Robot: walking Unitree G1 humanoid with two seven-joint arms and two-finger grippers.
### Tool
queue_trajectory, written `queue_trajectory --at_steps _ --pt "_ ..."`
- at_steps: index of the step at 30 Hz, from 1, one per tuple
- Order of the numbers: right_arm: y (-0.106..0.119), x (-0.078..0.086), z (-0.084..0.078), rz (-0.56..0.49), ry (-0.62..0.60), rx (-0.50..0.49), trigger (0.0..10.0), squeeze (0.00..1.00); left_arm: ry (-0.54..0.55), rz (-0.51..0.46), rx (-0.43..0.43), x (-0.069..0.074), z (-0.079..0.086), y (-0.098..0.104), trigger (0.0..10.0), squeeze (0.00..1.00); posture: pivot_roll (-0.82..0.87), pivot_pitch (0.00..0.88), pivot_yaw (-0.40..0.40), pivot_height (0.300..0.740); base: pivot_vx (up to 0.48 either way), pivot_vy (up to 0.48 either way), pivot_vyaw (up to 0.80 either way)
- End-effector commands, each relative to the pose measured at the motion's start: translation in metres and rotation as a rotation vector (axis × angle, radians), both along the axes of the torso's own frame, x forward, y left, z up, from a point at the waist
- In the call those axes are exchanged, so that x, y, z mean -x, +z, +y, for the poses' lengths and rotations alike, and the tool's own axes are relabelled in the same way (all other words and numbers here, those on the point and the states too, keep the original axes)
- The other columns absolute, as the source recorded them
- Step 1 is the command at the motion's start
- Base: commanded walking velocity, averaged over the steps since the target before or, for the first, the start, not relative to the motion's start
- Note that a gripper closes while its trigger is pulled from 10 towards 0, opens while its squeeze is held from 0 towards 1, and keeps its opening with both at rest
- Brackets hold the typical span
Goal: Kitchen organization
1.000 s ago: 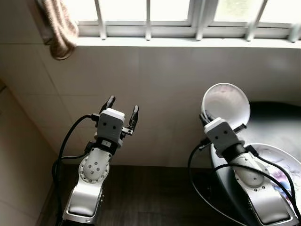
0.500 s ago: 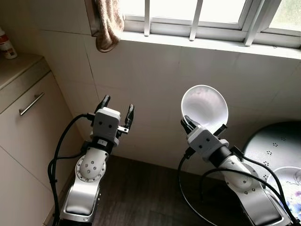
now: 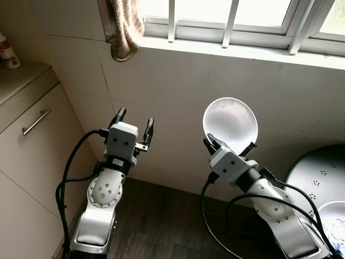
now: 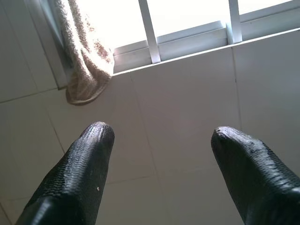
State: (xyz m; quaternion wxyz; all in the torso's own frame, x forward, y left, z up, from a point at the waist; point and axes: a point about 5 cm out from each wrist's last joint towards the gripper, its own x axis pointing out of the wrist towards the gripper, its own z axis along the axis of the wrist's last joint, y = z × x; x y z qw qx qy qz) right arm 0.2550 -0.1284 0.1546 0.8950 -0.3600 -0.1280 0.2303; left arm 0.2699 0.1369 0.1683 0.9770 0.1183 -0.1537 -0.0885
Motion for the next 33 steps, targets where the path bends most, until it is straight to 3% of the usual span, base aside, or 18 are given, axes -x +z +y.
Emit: queue_trajectory --at_steps 1,33 --pt "0.0074 -0.0021 -0.0012 -0.044 -0.002 0.0 0.0 0.0 0.01 -0.019 0.008 -0.001 0.0019 0.0036 10.0 0.0 0.01 0.0 -0.038 0.74 0.0 0.0 0.8" --pt "0.0112 -0.01 -0.0026 -0.082 -0.042 -0.037 0.0 0.0 0.003 -0.043 -0.002 0.0 0.0002 0.0077 10.0 0.0 0.02 0.0 -0.03 0.74 0.0 0.0 0.8"
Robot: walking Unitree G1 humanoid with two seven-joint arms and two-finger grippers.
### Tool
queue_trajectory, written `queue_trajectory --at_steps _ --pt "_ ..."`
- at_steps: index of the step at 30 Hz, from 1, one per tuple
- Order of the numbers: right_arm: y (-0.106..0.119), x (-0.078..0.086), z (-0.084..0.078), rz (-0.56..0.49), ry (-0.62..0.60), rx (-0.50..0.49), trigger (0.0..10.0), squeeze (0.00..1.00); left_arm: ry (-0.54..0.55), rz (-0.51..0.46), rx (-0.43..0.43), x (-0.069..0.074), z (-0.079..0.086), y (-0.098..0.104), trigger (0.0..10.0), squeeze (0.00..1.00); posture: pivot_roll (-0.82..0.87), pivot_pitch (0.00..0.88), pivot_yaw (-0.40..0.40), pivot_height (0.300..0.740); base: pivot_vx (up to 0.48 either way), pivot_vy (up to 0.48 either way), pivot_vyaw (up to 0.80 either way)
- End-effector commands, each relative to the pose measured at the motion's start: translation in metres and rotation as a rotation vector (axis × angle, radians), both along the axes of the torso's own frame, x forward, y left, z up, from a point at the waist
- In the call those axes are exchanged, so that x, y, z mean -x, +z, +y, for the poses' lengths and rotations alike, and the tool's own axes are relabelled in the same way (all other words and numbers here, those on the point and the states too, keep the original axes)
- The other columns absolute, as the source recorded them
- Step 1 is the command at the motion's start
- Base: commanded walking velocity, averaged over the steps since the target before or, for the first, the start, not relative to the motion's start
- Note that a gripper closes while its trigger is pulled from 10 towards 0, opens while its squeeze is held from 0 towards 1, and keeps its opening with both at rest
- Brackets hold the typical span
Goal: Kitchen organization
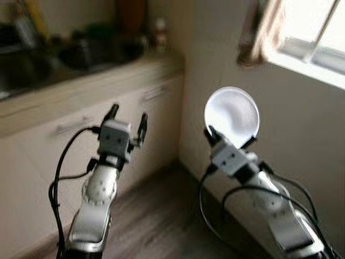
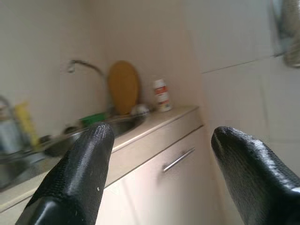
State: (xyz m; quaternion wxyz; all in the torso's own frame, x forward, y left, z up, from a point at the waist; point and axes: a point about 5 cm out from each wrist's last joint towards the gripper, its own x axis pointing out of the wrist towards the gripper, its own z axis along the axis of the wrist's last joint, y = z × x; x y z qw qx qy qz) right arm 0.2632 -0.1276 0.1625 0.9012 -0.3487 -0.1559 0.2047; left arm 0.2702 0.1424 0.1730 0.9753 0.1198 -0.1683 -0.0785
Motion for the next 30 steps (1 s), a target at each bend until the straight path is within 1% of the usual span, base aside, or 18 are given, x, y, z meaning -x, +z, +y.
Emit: queue_trajectory --at_steps 1,2,5,6,8,9,13,14,15,21,24,25,26,28,30 --pt "0.004 -0.002 -0.004 -0.023 -0.019 0.006 1.2 0.0 -0.011 -0.011 -0.004 0.0 -0.005 0.003 10.0 0.0 0.02 0.0 -0.03 0.74 0.0 0.0 0.8" --pt "0.004 -0.003 -0.004 -0.027 -0.021 0.005 2.0 0.0 -0.009 -0.011 -0.004 0.0 -0.005 0.003 10.0 0.0 0.02 0.0 -0.03 0.74 0.0 0.0 0.8" --pt "0.006 -0.005 -0.005 -0.036 -0.03 -0.001 1.8 0.0 -0.003 -0.01 -0.005 0.001 -0.003 0.003 10.0 0.0 0.02 0.0 -0.03 0.74 0.0 0.0 0.8" --pt "0.006 -0.005 -0.005 -0.036 -0.03 -0.012 4.4 0.0 -0.001 -0.01 -0.005 0.001 -0.003 0.003 10.0 0.0 0.02 0.0 -0.033 0.74 0.0 0.0 0.8" --pt "0.007 -0.005 -0.005 -0.035 -0.029 -0.02 4.4 0.0 0.001 -0.01 -0.005 0.001 -0.002 0.003 10.0 0.0 0.02 0.0 -0.033 0.74 0.0 0.0 0.8" --pt "0.008 -0.006 -0.006 -0.023 -0.029 -0.051 10.0 0.0 0.004 -0.01 -0.005 0.0 -0.002 0.003 10.0 0.0 0.02 0.0 -0.034 0.74 0.0 0.0 0.8" --pt "0.009 -0.007 -0.006 -0.012 -0.027 -0.085 10.0 0.0 0.004 -0.009 -0.003 0.0 -0.003 0.003 10.0 0.0 0.02 0.0 -0.034 0.74 0.0 0.0 0.8" --pt "0.01 -0.007 -0.008 0.001 -0.032 -0.128 10.0 0.0 0.004 -0.009 -0.002 0.0 -0.003 0.003 10.0 0.0 0.02 0.0 -0.033 0.74 0.0 0.0 0.0" --pt "0.01 -0.007 -0.008 0.003 -0.034 -0.135 10.0 0.0 0.004 -0.009 -0.001 0.0 -0.003 0.003 10.0 0.0 0.02 0.0 -0.033 0.74 0.0 0.0 0.0" --pt "0.01 -0.008 -0.009 -0.005 -0.031 -0.129 10.0 0.0 0.007 -0.016 0.009 -0.002 -0.004 0.004 10.0 0.0 0.02 0.0 -0.035 0.74 0.0 0.0 0.0" --pt "0.011 -0.008 -0.005 -0.02 -0.016 -0.109 10.0 0.0 0.014 -0.029 0.019 -0.003 -0.004 0.007 10.0 0.0 0.02 0.0 -0.036 0.74 0.273 0.0 0.0" --pt "0.013 -0.008 -0.003 -0.039 -0.007 -0.088 10.0 0.0 0.016 -0.032 0.016 -0.003 -0.003 0.007 10.0 0.0 0.02 0.0 -0.036 0.74 0.3 0.0 0.8" --pt "0.013 -0.008 -0.003 -0.039 -0.007 -0.088 10.0 0.0 0.016 -0.032 0.016 -0.003 -0.003 0.007 10.0 0.0 0.02 0.0 -0.036 0.74 0.3 0.0 0.8" --pt "0.015 -0.009 -0.001 -0.023 -0.003 -0.145 10.0 0.0 0.021 -0.04 0.017 -0.004 -0.003 0.009 10.0 0.0 0.03 0.0 -0.038 0.74 0.298 0.0 0.8" --pt "0.016 -0.01 -0.001 -0.018 -0.003 -0.169 10.0 0.0 0.022 -0.042 0.018 -0.004 -0.002 0.01 10.0 0.0 0.03 0.0 -0.038 0.74 0.302 0.0 0.8"
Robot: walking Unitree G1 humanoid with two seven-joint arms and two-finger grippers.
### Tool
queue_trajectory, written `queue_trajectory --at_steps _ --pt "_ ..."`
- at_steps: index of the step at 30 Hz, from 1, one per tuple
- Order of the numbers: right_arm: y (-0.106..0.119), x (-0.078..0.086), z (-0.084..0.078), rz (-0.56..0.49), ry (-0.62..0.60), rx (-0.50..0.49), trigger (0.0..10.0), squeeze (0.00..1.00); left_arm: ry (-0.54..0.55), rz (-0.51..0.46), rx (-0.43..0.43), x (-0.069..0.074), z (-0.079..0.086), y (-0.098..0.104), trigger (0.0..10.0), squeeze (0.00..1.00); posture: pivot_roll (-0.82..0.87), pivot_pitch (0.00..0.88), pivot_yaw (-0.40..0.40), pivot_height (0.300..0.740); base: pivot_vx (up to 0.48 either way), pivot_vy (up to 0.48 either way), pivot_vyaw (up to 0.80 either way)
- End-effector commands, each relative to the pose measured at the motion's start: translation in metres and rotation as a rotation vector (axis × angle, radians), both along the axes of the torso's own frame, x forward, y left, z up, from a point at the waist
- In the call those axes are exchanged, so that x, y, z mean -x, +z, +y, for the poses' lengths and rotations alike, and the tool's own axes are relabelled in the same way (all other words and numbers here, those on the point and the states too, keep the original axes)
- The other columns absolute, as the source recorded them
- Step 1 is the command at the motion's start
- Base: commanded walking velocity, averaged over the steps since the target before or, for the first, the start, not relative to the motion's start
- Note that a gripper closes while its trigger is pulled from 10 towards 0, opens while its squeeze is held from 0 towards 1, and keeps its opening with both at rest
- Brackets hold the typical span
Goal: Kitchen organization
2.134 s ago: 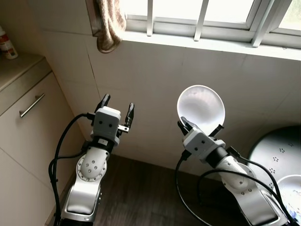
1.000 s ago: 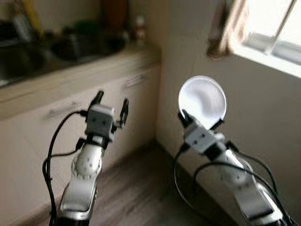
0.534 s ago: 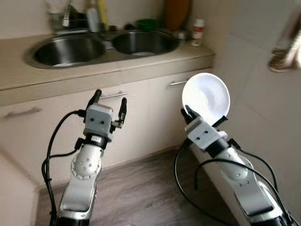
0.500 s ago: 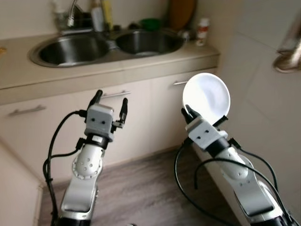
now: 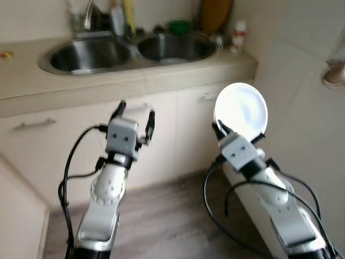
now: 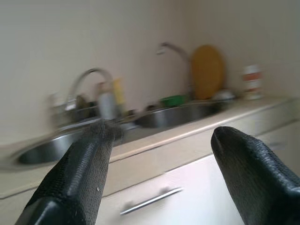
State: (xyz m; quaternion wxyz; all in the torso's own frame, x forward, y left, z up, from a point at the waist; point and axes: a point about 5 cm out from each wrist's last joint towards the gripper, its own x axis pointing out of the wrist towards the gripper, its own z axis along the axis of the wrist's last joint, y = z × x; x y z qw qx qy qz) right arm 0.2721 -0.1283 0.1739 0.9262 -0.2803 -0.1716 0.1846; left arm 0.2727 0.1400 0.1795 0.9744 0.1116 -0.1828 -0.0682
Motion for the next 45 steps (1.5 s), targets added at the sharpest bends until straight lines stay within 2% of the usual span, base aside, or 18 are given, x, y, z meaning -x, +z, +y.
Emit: queue_trajectory --at_steps 1,13,25,29,36,45 --pt "0.006 -0.001 -0.002 -0.013 0.004 -0.036 10.0 0.0 0.009 -0.015 -0.003 -0.002 0.0 0.004 10.0 0.0 0.03 0.0 -0.038 0.74 0.3 0.0 0.0" --pt "0.011 -0.004 -0.005 -0.046 -0.016 -0.036 10.0 0.0 -0.005 -0.033 -0.002 -0.003 -0.004 0.006 10.0 0.0 0.02 0.0 -0.032 0.74 0.302 0.0 0.0" --pt "0.012 -0.006 -0.005 -0.063 -0.028 -0.022 10.0 0.0 -0.01 -0.033 -0.004 -0.003 -0.005 0.006 10.0 0.0 0.02 0.0 -0.035 0.74 0.303 0.0 0.58" --pt "0.016 -0.007 -0.008 -0.068 -0.044 -0.075 10.0 0.0 -0.012 -0.034 -0.003 -0.003 -0.005 0.006 10.0 0.0 0.02 0.0 -0.036 0.74 0.305 0.0 0.37" --pt "0.022 -0.011 -0.017 -0.098 -0.102 -0.101 10.0 0.0 -0.013 -0.039 -0.001 -0.004 -0.006 0.007 10.0 0.0 0.02 0.0 -0.033 0.74 0.299 0.0 0.0" --pt "0.026 -0.014 -0.022 -0.12 -0.14 -0.128 10.0 0.0 -0.016 -0.039 0.0 -0.004 -0.006 0.007 10.0 0.0 0.02 0.0 -0.035 0.74 0.291 0.0 0.0"
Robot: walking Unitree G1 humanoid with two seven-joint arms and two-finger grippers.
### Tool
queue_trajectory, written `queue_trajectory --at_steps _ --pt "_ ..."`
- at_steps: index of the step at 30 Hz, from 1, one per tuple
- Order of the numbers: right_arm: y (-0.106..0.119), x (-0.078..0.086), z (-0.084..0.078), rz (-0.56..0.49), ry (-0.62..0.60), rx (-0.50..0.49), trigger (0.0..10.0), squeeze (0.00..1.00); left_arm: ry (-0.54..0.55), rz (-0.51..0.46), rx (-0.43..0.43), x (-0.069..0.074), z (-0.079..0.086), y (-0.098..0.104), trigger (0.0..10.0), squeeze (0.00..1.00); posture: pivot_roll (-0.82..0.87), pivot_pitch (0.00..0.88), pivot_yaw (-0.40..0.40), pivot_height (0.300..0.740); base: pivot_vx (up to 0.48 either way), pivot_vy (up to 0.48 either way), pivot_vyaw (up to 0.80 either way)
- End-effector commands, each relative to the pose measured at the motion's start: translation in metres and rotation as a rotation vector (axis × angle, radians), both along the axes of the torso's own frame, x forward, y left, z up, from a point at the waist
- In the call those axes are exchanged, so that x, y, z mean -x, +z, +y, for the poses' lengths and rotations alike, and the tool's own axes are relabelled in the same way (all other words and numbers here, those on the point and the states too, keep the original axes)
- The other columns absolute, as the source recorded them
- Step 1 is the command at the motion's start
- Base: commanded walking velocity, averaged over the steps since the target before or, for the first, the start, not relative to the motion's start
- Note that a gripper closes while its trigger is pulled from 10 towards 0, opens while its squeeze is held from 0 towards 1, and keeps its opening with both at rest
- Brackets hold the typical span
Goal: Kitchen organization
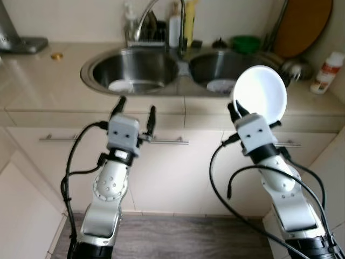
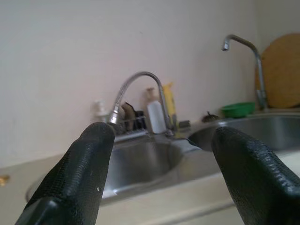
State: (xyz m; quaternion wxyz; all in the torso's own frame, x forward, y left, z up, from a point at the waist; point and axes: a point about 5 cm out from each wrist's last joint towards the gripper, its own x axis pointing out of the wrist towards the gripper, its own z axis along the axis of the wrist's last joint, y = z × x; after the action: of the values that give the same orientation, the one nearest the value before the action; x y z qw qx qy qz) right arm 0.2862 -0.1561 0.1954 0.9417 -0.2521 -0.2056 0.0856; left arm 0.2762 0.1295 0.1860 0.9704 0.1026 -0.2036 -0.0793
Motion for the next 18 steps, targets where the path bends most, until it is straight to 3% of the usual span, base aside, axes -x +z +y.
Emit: queue_trajectory --at_steps 1,18 --pt "0.0049 0.0 0.0061 -0.02 0.021 -0.018 10.0 0.0 0.014 -0.001 -0.015 -0.0003 0.0045 0.0006 10.0 0.0 0.02 0.0 -0.035 0.74 0.289 0.0 0.0" --pt "0.0027 -0.0015 0.0062 -0.004 0.015 -0.04 10.0 0.0 0.008 -0.002 -0.015 -0.0008 0.0035 0.0012 10.0 0.0 0.02 0.0 -0.033 0.74 0.29 0.0 0.0"
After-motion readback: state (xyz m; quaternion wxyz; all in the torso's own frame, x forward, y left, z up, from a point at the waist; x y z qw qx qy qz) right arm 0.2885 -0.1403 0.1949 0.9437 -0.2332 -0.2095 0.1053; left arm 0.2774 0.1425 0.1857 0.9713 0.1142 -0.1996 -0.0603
